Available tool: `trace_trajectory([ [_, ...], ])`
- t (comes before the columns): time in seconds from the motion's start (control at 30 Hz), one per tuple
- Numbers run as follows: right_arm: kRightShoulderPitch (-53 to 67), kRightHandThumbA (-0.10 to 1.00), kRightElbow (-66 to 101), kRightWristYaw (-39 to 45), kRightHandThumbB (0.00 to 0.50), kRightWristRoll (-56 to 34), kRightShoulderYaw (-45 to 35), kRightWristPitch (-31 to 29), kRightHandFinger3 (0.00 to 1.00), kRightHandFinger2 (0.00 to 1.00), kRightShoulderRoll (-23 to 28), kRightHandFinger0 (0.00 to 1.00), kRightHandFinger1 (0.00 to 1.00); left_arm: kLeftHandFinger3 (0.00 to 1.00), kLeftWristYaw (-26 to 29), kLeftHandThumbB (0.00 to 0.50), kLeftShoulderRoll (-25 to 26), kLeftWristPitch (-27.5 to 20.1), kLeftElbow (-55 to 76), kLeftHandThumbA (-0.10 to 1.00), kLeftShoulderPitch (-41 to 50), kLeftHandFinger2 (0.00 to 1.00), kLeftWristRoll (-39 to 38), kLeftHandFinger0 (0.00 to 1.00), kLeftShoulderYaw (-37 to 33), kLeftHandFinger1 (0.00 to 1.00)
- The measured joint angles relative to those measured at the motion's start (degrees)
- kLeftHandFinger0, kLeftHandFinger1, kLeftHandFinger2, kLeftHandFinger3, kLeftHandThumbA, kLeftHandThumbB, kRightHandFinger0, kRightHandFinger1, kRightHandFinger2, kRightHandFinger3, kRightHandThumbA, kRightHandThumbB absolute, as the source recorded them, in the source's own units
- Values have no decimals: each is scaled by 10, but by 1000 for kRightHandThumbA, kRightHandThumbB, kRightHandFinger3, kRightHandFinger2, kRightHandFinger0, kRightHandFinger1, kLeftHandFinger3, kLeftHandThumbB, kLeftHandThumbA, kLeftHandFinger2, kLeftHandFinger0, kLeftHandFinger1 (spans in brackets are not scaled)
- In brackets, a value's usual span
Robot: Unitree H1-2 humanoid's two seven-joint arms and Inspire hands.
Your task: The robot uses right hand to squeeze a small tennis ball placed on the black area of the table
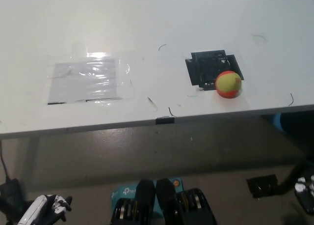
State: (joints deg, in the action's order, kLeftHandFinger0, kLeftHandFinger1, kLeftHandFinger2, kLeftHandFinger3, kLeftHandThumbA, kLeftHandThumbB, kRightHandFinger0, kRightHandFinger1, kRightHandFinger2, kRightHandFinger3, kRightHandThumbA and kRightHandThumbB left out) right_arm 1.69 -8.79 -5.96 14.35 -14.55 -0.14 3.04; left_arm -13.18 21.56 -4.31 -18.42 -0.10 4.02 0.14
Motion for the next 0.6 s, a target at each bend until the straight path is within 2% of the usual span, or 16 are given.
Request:
trace_trajectory([
  [0.1, 3, 70, -33, 2, 207, -34, -19, -17, 743, 306, -6, 46, 116, 353, 0, 459, 0, 1, 0, 624, 0, 288, 0, 57, 0, 91],
  [0.2, 4, 69, -45, 6, 199, -63, -32, -26, 733, 290, -12, 35, 95, 349, 0, 462, 0, 2, 0, 637, 0, 284, 0, 65, 1, 96],
  [0.23, 4, 85, -49, 9, 199, -81, -36, -36, 772, 284, -15, 33, 95, 343, 0, 458, 0, 1, 0, 625, 0, 258, 0, 50, 1, 67],
  [0.3, 5, 27, -51, 13, 178, -98, -35, -49, 851, 258, -15, 0, 41, 350, 0, 446, 0, 2, 1, 613, 0, 228, 0, 32, 3, 44],
  [0.4, 5, -8, -51, 13, 160, -101, -24, -68, 873, 278, -13, 0, 34, 375, 0, 439, 0, 2, 6, 628, 0, 240, 0, 16, 4, 47],
  [0.47, 5, 17, -51, 11, 153, -98, -13, -81, 894, 280, -8, 0, 6, 360, 0, 449, 0, 2, 8, 633, 0, 290, 0, 62, 5, 86],
  [0.6, 7, 64, -55, 0, 144, -69, 19, -101, 894, 232, 6, 0, 0, 335, 0, 453, 0, 2, 8, 619, 0, 260, 0, 40, 5, 58],
])
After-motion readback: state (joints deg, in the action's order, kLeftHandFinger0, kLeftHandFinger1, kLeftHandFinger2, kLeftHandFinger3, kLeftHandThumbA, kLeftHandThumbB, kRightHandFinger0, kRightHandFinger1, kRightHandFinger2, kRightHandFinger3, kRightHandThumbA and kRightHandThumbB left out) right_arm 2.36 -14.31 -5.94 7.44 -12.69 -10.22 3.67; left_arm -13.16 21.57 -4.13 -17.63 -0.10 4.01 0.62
